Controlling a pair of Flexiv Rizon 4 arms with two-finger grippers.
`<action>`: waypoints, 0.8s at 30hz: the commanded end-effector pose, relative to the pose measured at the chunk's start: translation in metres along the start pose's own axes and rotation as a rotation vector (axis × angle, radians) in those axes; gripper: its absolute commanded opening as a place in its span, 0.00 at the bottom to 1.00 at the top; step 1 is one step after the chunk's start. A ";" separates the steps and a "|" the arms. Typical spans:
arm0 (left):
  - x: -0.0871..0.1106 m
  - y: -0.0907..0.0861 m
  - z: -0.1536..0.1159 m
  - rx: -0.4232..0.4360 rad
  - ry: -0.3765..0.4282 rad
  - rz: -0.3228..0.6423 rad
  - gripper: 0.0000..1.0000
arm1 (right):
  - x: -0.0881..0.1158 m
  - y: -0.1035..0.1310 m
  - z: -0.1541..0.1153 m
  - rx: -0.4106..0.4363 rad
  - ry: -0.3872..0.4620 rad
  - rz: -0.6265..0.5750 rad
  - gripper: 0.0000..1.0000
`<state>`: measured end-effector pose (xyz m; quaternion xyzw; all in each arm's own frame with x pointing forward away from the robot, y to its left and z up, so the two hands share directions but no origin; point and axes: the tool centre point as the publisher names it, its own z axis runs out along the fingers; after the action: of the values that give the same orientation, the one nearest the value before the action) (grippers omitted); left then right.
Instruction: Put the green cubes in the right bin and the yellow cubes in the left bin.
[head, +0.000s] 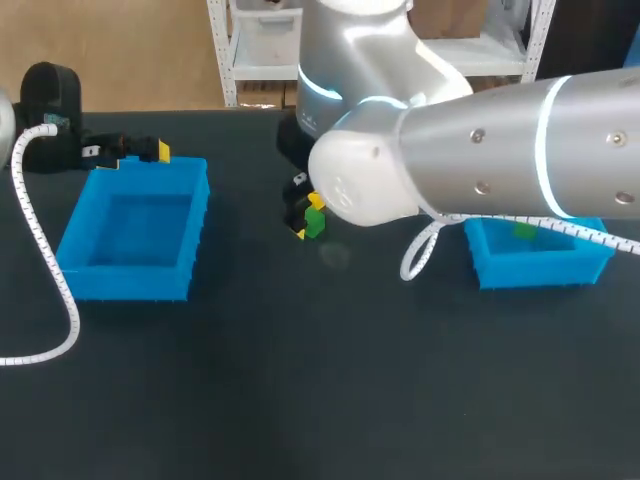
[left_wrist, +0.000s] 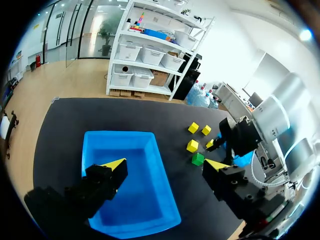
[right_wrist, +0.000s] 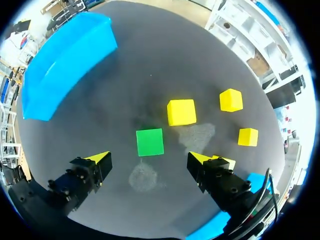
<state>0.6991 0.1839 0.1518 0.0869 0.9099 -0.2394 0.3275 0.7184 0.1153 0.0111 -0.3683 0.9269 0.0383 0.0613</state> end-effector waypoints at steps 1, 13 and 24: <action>0.001 0.001 0.000 0.006 -0.004 0.001 1.00 | -0.006 0.002 0.006 -0.007 0.015 -0.003 1.00; 0.001 0.001 0.000 0.006 -0.004 0.001 1.00 | -0.008 0.009 0.024 -0.004 0.071 -0.035 0.86; 0.001 0.001 0.000 0.006 -0.004 0.001 1.00 | -0.005 -0.002 0.021 0.028 0.080 -0.030 0.00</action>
<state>0.6991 0.1839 0.1518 0.0869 0.9099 -0.2394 0.3276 0.7267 0.1235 -0.0134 -0.3835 0.9231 0.0093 0.0269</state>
